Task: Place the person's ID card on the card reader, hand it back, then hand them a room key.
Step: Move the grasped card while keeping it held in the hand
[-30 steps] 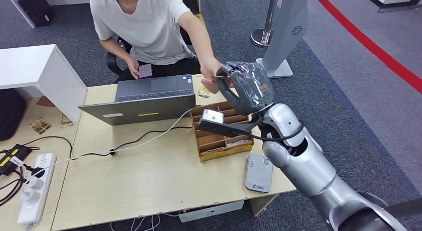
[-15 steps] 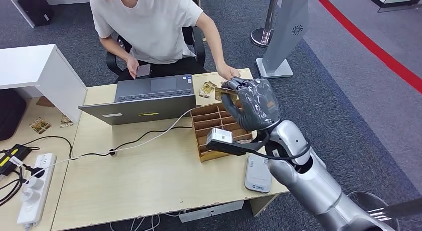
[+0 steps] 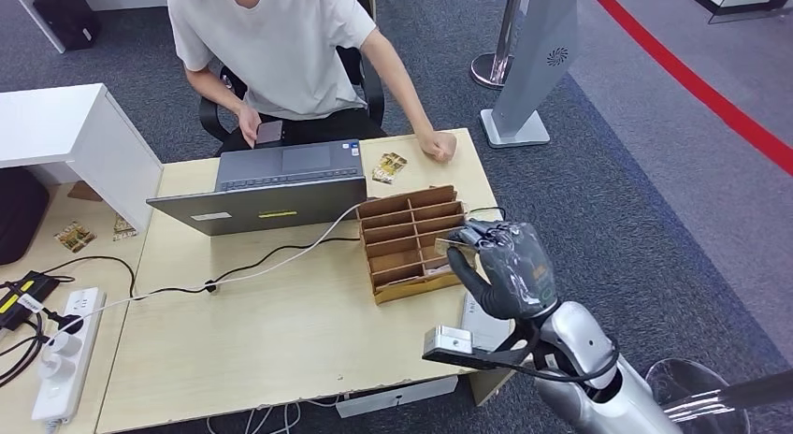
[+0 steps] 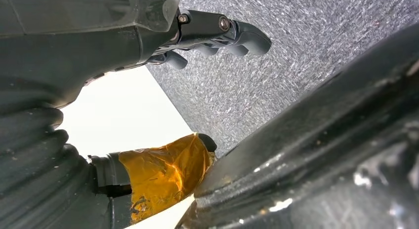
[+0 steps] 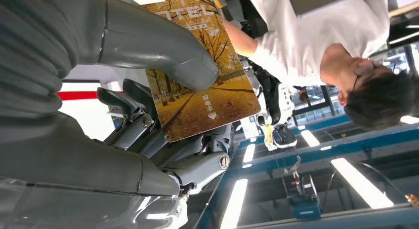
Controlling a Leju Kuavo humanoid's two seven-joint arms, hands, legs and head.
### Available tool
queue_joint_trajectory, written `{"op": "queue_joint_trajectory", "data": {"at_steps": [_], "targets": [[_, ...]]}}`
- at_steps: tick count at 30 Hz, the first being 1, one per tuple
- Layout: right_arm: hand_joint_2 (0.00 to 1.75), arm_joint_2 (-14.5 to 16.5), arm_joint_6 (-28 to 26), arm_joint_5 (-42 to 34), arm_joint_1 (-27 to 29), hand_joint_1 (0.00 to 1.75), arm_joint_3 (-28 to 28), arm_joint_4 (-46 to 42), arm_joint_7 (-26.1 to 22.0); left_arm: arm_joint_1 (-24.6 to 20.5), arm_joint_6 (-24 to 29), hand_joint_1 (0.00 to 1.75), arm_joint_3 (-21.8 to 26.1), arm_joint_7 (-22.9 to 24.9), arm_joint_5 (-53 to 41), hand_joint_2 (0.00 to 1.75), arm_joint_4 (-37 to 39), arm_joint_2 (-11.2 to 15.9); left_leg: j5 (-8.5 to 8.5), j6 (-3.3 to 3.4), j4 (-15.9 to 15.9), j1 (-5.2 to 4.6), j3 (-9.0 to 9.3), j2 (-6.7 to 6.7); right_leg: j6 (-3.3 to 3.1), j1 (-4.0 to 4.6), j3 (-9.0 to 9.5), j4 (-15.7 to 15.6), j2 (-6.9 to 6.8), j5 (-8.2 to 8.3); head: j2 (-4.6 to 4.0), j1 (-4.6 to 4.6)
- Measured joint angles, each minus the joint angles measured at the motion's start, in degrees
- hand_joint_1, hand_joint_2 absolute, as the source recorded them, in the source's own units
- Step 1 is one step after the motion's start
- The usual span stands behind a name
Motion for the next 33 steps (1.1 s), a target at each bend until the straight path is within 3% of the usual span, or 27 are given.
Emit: {"op": "queue_joint_trajectory", "data": {"at_steps": [9, 21, 33], "targets": [[1.75, 1.31, -0.99, 8.10, -1.28, 1.75, 3.79, 7.25, 2.07, -0.03, 0.01, 0.00, 0.00, -0.17, 0.00, 1.75, 0.00, -0.03, 0.02, 0.00, 0.00, 0.02, -0.01, 0.00, -0.01, 0.03, 0.01, 0.01, 0.00, 0.02, 0.00, 0.01], [1.75, 2.49, -2.52, 10.01, -3.96, 1.75, 5.62, 17.31, 4.76, -0.13, -0.44, 0.00, -0.01, 0.19, 0.00, 1.75, 0.00, 0.02, 0.02, 0.00, 0.01, 0.02, -0.01, -0.01, -0.01, 0.03, 0.00, 0.01, -0.01, 0.02, 0.00, 0.01], [1.75, 2.35, -4.75, 6.49, -0.85, 1.75, 0.98, 14.63, 5.04, -0.06, -0.17, 0.00, -0.01, 0.21, 0.00, 1.75, 0.00, 0.04, 0.02, 0.01, 0.01, 0.01, -0.01, 0.00, -0.01, 0.02, -0.02, 0.00, 0.00, 0.02, 0.00, 0.02]]}}
